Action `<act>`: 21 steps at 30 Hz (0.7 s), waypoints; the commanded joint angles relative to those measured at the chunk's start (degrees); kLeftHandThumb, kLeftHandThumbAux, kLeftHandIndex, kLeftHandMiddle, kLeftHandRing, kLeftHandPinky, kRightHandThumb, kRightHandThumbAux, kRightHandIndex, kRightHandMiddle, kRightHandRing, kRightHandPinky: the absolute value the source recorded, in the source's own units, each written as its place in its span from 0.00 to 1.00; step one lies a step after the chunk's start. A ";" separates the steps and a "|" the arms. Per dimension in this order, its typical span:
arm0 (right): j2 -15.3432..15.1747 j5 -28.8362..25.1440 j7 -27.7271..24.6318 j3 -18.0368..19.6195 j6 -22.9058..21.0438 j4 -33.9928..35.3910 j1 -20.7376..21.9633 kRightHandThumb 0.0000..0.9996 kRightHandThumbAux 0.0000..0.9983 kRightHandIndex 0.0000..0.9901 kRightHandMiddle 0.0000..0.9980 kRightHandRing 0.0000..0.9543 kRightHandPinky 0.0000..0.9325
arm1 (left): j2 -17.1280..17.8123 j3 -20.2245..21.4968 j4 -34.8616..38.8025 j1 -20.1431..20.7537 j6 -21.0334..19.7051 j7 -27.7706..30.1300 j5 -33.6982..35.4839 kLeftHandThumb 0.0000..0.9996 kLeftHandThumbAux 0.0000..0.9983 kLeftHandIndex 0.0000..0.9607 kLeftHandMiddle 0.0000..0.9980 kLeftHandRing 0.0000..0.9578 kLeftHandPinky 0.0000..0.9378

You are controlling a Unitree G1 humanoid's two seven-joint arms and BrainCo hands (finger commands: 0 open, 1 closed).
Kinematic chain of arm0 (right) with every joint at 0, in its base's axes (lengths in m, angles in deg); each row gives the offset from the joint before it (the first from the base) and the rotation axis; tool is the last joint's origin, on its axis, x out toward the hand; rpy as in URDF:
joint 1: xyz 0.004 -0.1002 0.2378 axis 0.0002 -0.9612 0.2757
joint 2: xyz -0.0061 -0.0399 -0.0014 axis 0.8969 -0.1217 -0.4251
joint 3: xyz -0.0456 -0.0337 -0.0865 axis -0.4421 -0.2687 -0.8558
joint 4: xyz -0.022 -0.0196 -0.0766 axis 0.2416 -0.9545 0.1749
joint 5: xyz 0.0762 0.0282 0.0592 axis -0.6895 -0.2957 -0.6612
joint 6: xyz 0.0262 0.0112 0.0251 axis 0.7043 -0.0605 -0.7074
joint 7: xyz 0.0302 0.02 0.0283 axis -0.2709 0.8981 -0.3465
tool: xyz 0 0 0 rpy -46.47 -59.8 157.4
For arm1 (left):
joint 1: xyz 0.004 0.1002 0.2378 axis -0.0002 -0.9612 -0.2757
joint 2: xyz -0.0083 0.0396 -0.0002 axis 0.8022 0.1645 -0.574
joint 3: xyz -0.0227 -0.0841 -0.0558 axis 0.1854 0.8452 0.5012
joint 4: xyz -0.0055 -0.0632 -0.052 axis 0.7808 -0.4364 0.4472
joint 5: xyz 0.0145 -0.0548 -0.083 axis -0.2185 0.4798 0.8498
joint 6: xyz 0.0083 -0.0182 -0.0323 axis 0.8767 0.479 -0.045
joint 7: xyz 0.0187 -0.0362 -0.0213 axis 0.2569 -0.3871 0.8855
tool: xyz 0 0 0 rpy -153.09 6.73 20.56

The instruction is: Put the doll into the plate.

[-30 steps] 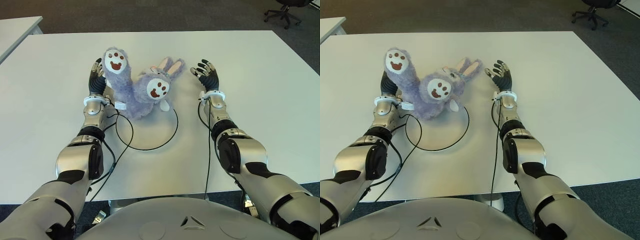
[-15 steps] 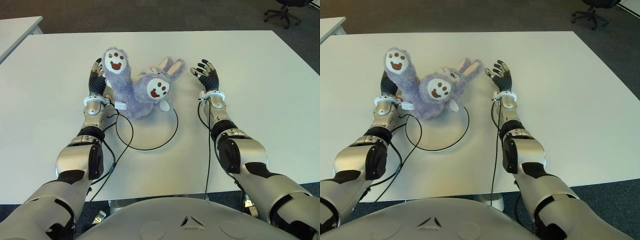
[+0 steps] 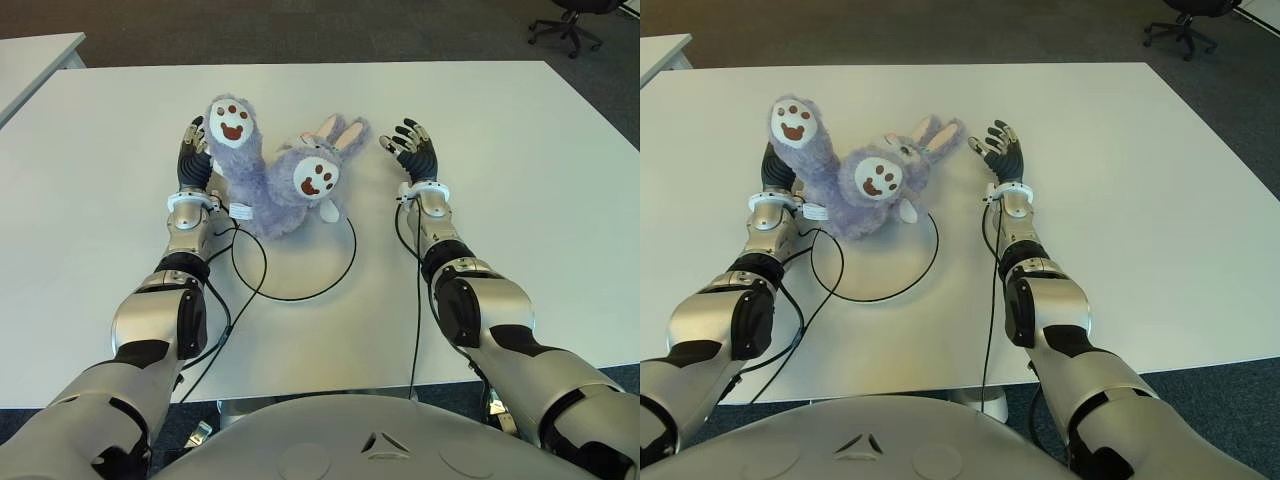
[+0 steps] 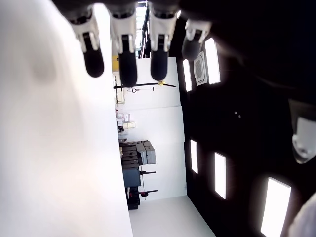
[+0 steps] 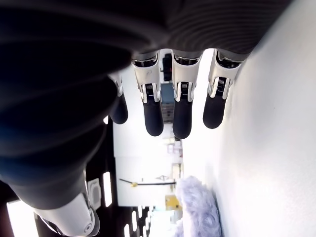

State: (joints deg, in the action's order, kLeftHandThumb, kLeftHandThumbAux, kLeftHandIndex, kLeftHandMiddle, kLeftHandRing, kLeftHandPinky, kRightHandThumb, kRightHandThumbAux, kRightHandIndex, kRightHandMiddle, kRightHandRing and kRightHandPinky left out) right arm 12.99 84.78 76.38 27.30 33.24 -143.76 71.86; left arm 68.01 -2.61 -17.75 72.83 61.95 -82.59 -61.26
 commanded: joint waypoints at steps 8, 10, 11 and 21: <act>1.56 0.09 0.42 -0.39 -2.32 -3.15 -5.55 0.22 0.78 0.12 0.17 0.18 0.19 | -2.23 -0.21 -3.76 -5.22 -2.33 -0.10 0.06 0.00 0.47 0.00 0.17 0.18 0.13; 1.53 0.08 0.49 -0.39 -2.30 -3.14 -5.57 0.22 0.78 0.12 0.17 0.18 0.20 | -2.26 -0.30 -3.72 -5.24 -2.23 -0.19 -0.03 0.00 0.47 0.00 0.17 0.19 0.16; 1.52 0.07 0.53 -0.39 -2.29 -3.15 -5.57 0.22 0.78 0.12 0.17 0.18 0.20 | -2.28 -0.33 -3.71 -5.24 -2.20 -0.23 -0.07 0.00 0.47 0.00 0.17 0.20 0.19; 1.28 -0.13 0.45 -0.22 -2.35 -3.21 -5.58 0.22 0.77 0.13 0.18 0.18 0.20 | -2.43 -0.18 -3.61 -5.27 -2.09 0.27 0.20 0.00 0.45 0.00 0.16 0.20 0.21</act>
State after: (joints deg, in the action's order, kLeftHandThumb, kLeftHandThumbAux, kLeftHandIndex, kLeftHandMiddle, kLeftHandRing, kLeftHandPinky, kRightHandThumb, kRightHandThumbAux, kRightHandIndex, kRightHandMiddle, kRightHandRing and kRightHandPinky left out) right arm 12.99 84.82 76.76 27.06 33.39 -143.64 71.75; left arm 67.99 -2.61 -17.76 72.83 61.97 -82.60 -61.24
